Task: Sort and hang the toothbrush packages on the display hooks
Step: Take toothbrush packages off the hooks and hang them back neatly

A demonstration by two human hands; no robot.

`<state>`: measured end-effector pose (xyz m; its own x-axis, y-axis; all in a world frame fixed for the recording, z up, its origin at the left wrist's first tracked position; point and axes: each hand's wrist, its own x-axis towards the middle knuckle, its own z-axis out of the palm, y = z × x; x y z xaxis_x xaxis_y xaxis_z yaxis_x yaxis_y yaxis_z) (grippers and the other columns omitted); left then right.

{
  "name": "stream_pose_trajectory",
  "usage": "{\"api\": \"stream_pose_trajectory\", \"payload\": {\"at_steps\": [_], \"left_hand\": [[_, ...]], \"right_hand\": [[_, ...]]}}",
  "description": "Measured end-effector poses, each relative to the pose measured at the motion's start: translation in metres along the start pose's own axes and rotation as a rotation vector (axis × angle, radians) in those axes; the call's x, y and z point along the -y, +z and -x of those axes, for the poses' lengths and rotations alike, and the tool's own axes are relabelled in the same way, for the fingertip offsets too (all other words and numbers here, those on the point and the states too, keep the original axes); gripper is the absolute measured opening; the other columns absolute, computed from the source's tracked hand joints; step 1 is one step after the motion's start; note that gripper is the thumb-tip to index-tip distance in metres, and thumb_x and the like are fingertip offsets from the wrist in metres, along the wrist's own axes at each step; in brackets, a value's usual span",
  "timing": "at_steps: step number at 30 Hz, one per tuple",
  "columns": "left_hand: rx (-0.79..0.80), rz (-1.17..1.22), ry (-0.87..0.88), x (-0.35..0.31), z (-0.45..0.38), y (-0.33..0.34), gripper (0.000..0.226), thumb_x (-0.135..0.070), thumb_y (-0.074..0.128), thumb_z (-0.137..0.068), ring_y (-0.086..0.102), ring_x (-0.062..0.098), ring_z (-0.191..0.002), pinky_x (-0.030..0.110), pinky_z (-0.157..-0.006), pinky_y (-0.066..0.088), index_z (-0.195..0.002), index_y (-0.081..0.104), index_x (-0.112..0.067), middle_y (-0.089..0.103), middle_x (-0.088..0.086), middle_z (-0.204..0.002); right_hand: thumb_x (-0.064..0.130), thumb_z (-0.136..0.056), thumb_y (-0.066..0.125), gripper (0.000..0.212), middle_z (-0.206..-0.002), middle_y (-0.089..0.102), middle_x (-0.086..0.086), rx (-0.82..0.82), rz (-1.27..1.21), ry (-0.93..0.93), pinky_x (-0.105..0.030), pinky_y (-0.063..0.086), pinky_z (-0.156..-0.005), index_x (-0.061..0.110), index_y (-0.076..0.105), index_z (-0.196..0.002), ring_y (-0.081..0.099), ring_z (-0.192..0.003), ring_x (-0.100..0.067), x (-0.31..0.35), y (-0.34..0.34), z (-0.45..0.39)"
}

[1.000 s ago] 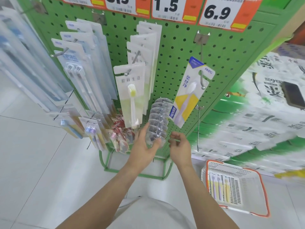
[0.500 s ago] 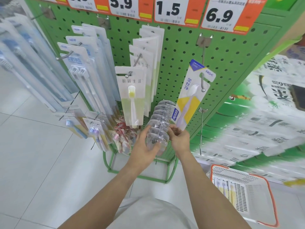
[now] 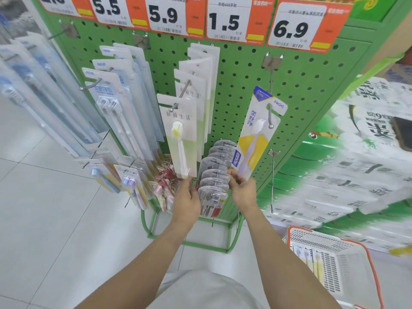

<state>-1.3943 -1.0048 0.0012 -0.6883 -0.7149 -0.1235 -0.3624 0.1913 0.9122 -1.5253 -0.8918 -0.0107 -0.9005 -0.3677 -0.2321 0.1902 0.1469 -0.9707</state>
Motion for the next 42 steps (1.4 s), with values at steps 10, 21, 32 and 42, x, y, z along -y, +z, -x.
{"api": "stream_pose_trajectory", "payload": {"at_steps": [10,21,32,42], "left_hand": [[0.036,-0.013,-0.028,0.009,-0.024,0.003,0.023,-0.013,0.047,-0.105,0.059,0.023,-0.098,0.029,-0.086,0.043,-0.117,0.064,-0.003,0.069,0.014,-0.110],[-0.070,-0.054,-0.073,0.010,-0.038,0.009,0.027,-0.020,0.059,-0.100,0.070,0.034,-0.079,0.045,-0.073,0.056,-0.095,0.071,0.004,0.073,0.019,-0.080],[-0.129,-0.045,0.042,0.009,-0.031,0.009,0.020,-0.019,0.059,-0.099,0.070,0.027,-0.070,0.034,-0.063,0.050,-0.090,0.069,-0.003,0.074,0.011,-0.075],[-0.200,-0.192,0.084,0.010,-0.021,0.004,0.017,-0.017,0.061,-0.097,0.068,0.026,-0.070,0.029,-0.062,0.044,-0.091,0.068,-0.003,0.072,0.010,-0.079]], "right_hand": [[-0.007,-0.092,0.065,0.020,-0.087,0.075,0.010,0.064,-0.002,0.033,-0.008,0.050,-0.076,0.011,0.072,-0.090,0.070,-0.080,0.004,0.006,-0.003,0.000],[0.021,-0.108,0.046,0.024,-0.106,0.076,0.014,-0.099,-0.097,-0.036,-0.036,0.053,-0.093,0.027,0.067,-0.118,0.069,-0.103,-0.007,0.008,0.002,0.031],[0.022,-0.078,0.077,0.063,-0.142,0.055,0.007,0.106,0.072,-0.335,-0.044,0.047,-0.106,0.022,0.054,-0.137,0.050,-0.135,-0.018,0.006,0.003,0.064],[0.027,-0.076,0.084,0.037,-0.133,0.055,0.019,0.140,0.025,-0.339,-0.029,0.051,-0.095,0.040,0.074,-0.109,0.047,-0.137,-0.009,0.009,0.003,0.064]]}}
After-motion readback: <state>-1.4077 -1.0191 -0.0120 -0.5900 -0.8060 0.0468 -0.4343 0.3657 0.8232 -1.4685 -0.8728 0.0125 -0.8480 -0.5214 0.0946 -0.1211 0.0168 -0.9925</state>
